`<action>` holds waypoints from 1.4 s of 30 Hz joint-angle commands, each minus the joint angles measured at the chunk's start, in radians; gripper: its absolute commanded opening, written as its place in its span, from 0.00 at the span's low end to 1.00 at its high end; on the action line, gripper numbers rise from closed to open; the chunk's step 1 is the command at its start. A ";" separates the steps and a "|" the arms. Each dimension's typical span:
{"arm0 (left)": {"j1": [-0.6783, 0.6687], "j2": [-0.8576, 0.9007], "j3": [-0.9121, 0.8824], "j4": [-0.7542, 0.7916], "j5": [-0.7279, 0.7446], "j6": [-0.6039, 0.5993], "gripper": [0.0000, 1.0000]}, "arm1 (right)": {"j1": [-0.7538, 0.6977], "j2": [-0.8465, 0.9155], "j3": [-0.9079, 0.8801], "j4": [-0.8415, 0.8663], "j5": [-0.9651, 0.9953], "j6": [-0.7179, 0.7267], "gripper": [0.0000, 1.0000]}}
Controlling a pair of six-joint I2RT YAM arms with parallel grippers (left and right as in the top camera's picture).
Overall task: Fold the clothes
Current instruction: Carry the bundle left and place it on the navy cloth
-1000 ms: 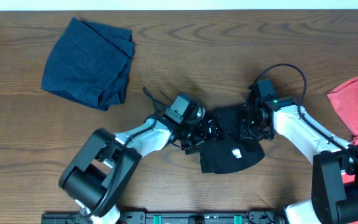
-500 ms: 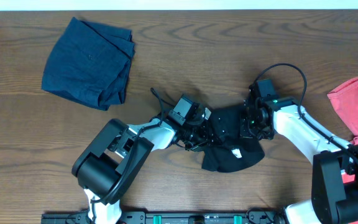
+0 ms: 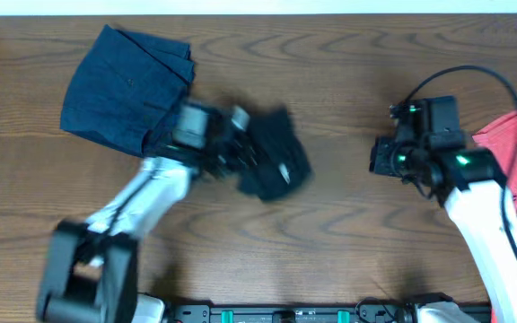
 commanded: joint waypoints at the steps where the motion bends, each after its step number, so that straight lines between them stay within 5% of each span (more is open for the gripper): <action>1: 0.145 -0.095 0.087 0.015 0.007 0.048 0.06 | 0.004 -0.054 0.011 -0.007 -0.010 0.048 0.06; 10: 0.544 -0.061 0.136 0.182 0.030 0.034 0.06 | 0.004 -0.067 0.011 -0.021 -0.017 0.048 0.04; 21: 0.644 0.256 0.136 0.360 0.014 0.034 0.06 | 0.004 -0.067 0.011 -0.031 -0.030 0.093 0.02; 22: 0.649 0.280 0.136 0.359 0.005 0.033 0.10 | 0.004 -0.067 0.011 -0.034 -0.035 0.093 0.02; 26: 0.672 0.317 0.136 0.348 -0.034 0.034 0.77 | 0.005 -0.067 0.011 -0.039 -0.062 0.092 0.01; 28: 0.695 0.294 0.136 0.348 0.023 0.036 0.96 | 0.008 -0.067 0.011 -0.044 -0.097 0.092 0.01; 33: 0.780 0.145 0.136 0.275 0.111 0.042 0.98 | 0.024 -0.067 0.011 -0.043 -0.121 0.050 0.01; 42: 0.931 -0.319 0.136 -0.119 0.111 0.184 0.98 | 0.024 -0.067 0.011 -0.039 -0.121 -0.001 0.02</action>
